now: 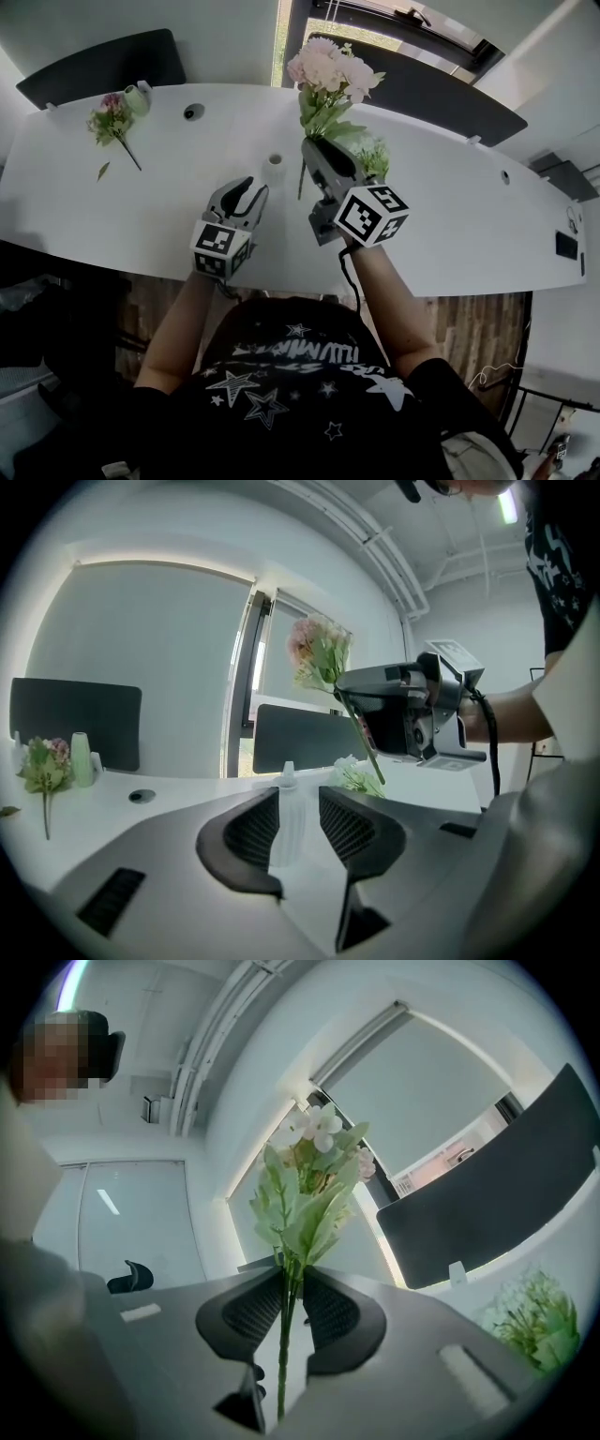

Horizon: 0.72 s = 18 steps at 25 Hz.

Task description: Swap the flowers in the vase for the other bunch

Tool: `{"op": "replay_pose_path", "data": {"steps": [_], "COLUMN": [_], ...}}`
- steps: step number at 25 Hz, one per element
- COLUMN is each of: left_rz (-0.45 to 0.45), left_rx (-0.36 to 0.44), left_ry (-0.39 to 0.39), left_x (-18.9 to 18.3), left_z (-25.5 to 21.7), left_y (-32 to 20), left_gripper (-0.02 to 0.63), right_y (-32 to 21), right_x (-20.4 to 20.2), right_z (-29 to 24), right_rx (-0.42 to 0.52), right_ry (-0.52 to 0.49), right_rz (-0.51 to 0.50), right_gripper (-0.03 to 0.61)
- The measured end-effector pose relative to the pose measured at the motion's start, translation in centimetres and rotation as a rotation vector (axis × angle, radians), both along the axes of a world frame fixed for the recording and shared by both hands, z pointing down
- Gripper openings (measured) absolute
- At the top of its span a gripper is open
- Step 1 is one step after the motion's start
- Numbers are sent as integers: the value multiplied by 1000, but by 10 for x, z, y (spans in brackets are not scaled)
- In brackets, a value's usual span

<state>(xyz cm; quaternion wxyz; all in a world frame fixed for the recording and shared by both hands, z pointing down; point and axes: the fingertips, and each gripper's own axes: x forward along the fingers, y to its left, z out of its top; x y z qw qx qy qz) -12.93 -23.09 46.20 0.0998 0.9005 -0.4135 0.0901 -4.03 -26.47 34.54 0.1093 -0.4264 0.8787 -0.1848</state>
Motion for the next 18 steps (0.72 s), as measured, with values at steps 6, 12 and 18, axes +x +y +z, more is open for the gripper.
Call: {"op": "replay_pose_path", "data": {"steps": [6, 12, 18], "left_rz": [50, 66, 93], "left_rx": [-40, -44, -14], "left_ry": [-60, -92, -112], "left_x": [14, 27, 36], "left_z": [31, 50, 54], "left_y": [-6, -11, -6], "left_gripper": [264, 346, 364], "right_y": [0, -1, -1], "right_x": [-1, -3, -5], "right_z": [-3, -4, -6], "right_rx": [25, 48, 69], "right_ry": [-7, -7, -22], "right_rz": [2, -12, -22], "right_gripper": [66, 66, 66]}}
